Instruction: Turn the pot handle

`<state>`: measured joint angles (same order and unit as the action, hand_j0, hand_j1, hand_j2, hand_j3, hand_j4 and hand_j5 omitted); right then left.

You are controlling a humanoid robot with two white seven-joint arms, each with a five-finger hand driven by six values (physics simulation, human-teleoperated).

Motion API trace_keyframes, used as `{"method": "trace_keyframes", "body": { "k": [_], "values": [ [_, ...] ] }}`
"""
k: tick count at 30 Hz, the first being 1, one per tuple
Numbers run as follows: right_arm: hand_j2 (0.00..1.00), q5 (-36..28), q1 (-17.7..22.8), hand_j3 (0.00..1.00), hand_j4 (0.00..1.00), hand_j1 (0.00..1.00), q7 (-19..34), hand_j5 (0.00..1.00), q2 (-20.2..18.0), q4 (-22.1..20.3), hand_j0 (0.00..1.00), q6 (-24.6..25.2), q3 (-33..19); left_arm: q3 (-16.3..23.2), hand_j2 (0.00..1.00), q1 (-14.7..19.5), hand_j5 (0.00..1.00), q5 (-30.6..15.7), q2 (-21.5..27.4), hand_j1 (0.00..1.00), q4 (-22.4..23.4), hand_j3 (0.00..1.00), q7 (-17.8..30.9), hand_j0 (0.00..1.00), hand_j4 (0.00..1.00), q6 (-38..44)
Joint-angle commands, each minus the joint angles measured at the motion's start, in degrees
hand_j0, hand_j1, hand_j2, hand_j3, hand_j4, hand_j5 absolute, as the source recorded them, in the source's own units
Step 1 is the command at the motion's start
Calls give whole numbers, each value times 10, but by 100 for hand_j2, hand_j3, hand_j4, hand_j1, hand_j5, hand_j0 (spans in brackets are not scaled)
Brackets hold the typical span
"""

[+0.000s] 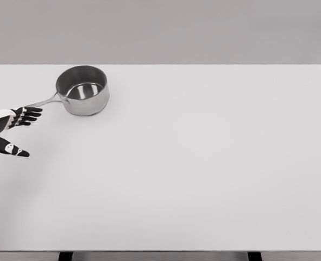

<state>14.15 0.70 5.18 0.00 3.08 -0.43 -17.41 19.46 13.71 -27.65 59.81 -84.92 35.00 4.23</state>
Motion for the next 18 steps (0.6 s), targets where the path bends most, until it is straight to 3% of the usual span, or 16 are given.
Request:
{"method": "trace_keyframes", "body": {
  "k": [1, 18],
  "values": [
    [100, 0, 0, 100, 100, 100, 0, 100, 0, 0, 100, 0, 0, 0, 100, 1, 100, 9, 1, 100, 2, 100, 0, 100, 100, 0],
    [100, 0, 0, 100, 100, 100, 0, 100, 0, 0, 100, 0, 0, 15, 100, 4, 100, 37, 6, 100, -10, 100, 0, 100, 100, -3]
  ]
}}
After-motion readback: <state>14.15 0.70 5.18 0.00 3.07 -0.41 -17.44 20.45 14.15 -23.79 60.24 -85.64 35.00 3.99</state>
